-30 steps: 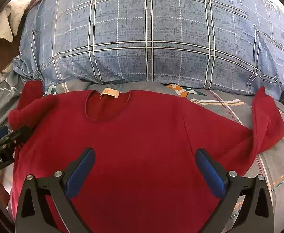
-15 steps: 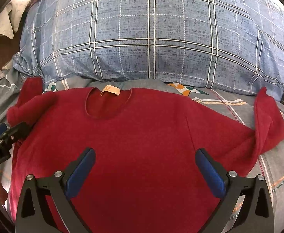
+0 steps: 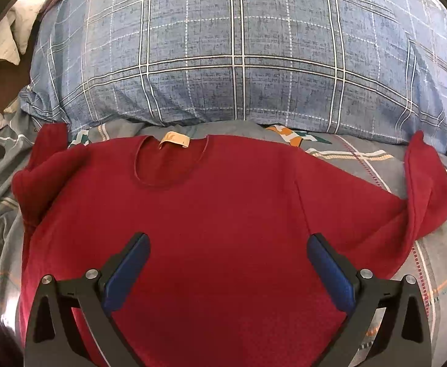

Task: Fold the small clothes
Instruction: 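Grasp the sleeve nearest the left gripper and fold it across the sweater back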

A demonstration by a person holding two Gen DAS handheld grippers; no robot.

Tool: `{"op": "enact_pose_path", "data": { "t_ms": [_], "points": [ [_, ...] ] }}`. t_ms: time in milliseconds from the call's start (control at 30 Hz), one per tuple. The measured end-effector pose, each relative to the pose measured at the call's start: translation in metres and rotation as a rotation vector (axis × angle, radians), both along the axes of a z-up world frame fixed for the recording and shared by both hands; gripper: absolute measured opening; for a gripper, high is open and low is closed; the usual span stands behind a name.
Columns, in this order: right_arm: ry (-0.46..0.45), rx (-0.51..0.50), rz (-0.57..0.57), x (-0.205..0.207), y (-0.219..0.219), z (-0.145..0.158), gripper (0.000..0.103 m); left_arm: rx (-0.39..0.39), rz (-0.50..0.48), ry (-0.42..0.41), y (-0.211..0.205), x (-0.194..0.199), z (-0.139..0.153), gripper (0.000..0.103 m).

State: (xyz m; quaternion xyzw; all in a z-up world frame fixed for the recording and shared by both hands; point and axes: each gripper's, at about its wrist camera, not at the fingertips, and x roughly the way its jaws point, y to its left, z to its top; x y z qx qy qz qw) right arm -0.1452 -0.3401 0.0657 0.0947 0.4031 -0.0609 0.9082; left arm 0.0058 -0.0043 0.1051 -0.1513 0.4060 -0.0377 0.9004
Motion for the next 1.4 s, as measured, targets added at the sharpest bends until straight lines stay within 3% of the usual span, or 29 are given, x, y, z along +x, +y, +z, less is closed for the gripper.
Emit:
{"op": "enact_pose_path", "data": {
  "t_ms": [100,233,333,367,433,467,500,533,567,633,733,867,933,1000,1100,1133,1200,1233,1333,1400],
  "points": [
    [-0.002,-0.009,0.008,0.001,0.002,0.000,0.103,-0.024,0.029,0.044,0.010,0.029,-0.013,0.103],
    [0.000,-0.016,0.015,0.003,0.004,0.000,0.103,0.027,0.035,0.059,0.005,0.062,-0.030,0.103],
    [0.012,-0.013,0.019,0.005,0.003,-0.003,0.103,0.025,0.031,0.073,0.005,0.082,-0.045,0.096],
    [0.017,-0.014,0.018,0.006,0.003,-0.005,0.103,0.022,0.028,0.079,0.005,0.088,-0.052,0.090],
    [0.030,-0.005,0.020,0.009,0.003,-0.008,0.103,0.010,0.007,0.083,0.003,0.098,-0.060,0.065],
    [0.032,0.002,0.019,0.010,0.002,-0.009,0.102,0.010,-0.001,0.089,0.001,0.101,-0.061,0.045],
    [0.032,0.011,0.015,0.011,0.001,-0.010,0.102,0.004,-0.011,0.090,0.000,0.103,-0.061,0.018],
    [0.030,0.020,0.012,0.012,0.000,-0.010,0.102,-0.013,-0.019,0.083,0.000,0.102,-0.059,0.006],
    [0.026,0.026,0.008,0.011,-0.001,-0.009,0.102,-0.037,-0.021,0.071,0.001,0.099,-0.053,0.004],
    [0.009,0.039,-0.005,0.009,-0.005,-0.005,0.102,-0.091,-0.044,0.000,-0.003,0.086,-0.026,0.004],
    [-0.031,0.053,-0.033,0.003,-0.014,0.005,0.102,-0.108,-0.148,-0.144,-0.029,0.055,0.023,0.004],
    [-0.072,0.052,-0.089,-0.006,-0.035,0.019,0.102,-0.169,-0.366,-0.242,-0.089,0.002,0.066,0.004],
    [-0.092,0.069,-0.120,-0.010,-0.048,0.024,0.102,-0.169,-0.484,-0.255,-0.129,-0.022,0.070,0.004],
    [-0.108,0.077,-0.163,-0.017,-0.062,0.029,0.103,-0.173,-0.576,-0.218,-0.157,-0.036,0.062,0.004],
    [-0.101,0.074,-0.208,-0.023,-0.077,0.030,0.103,-0.155,-0.651,-0.120,-0.199,-0.041,0.024,0.007],
    [-0.097,0.080,-0.224,-0.023,-0.083,0.030,0.103,-0.151,-0.665,-0.084,-0.210,-0.040,0.011,0.011],
    [-0.083,0.070,-0.255,-0.024,-0.090,0.028,0.103,-0.151,-0.719,0.002,-0.228,-0.040,-0.020,0.046],
    [-0.078,0.071,-0.266,-0.025,-0.093,0.027,0.103,-0.136,-0.729,0.026,-0.232,-0.042,-0.026,0.052],
    [-0.090,0.091,-0.307,-0.031,-0.108,0.029,0.103,-0.094,-0.733,0.044,-0.222,-0.055,-0.021,0.054],
    [-0.105,0.112,-0.327,-0.034,-0.117,0.030,0.103,-0.088,-0.732,0.019,-0.206,-0.060,-0.008,0.069]
  ]
}}
